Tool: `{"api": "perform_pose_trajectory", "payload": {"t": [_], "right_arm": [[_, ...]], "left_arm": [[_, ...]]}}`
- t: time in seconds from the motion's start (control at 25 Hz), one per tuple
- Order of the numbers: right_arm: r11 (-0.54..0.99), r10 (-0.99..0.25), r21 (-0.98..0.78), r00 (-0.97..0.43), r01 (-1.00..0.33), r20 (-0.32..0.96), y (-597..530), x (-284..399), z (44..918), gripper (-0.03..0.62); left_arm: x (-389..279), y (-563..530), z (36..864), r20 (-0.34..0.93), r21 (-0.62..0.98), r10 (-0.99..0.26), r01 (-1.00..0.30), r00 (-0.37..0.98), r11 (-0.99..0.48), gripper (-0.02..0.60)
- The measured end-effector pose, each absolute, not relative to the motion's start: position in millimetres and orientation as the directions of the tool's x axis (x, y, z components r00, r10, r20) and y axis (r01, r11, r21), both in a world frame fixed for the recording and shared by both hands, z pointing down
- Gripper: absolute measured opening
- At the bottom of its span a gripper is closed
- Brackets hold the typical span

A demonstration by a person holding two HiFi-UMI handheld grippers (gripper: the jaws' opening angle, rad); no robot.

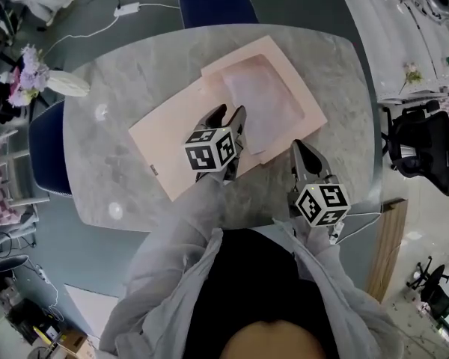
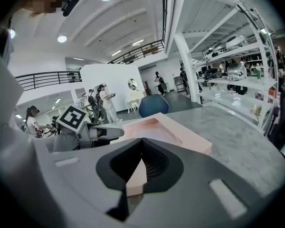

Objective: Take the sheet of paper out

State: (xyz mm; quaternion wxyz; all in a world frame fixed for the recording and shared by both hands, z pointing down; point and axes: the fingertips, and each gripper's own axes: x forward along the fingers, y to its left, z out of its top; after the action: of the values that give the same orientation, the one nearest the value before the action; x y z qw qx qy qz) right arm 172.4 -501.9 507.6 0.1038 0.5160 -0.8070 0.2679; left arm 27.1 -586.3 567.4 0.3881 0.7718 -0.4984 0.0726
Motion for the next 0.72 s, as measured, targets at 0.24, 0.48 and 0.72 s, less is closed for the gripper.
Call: {"api": "perform_pose_trajectory", "payload": {"t": [0.24,0.48,0.72], "right_arm": [[0.317,-0.768,-0.346,-0.453,-0.883,0.452,-512.8,167.8,514.7,0.009],[0.310,-0.762,-0.377,-0.465,-0.873,0.450,-518.6,166.8,520.6,0.008],[0.301,-0.760,-0.376,-0.459,-0.876,0.460,-520.6,170.5,525.7,0.009]], "left_arm": [[30.2,-622.2,593.2,0.556,0.485,-0.704,-0.860,0.442,-0.157,0.201],[32.2,-643.3,615.2,0.615,0.415,-0.706,-0.905,0.351,-0.089,0.224],[33.1,-654.6,629.8,0.631,0.384,-0.719,-0.923,0.291,-0.037,0.224]]}}
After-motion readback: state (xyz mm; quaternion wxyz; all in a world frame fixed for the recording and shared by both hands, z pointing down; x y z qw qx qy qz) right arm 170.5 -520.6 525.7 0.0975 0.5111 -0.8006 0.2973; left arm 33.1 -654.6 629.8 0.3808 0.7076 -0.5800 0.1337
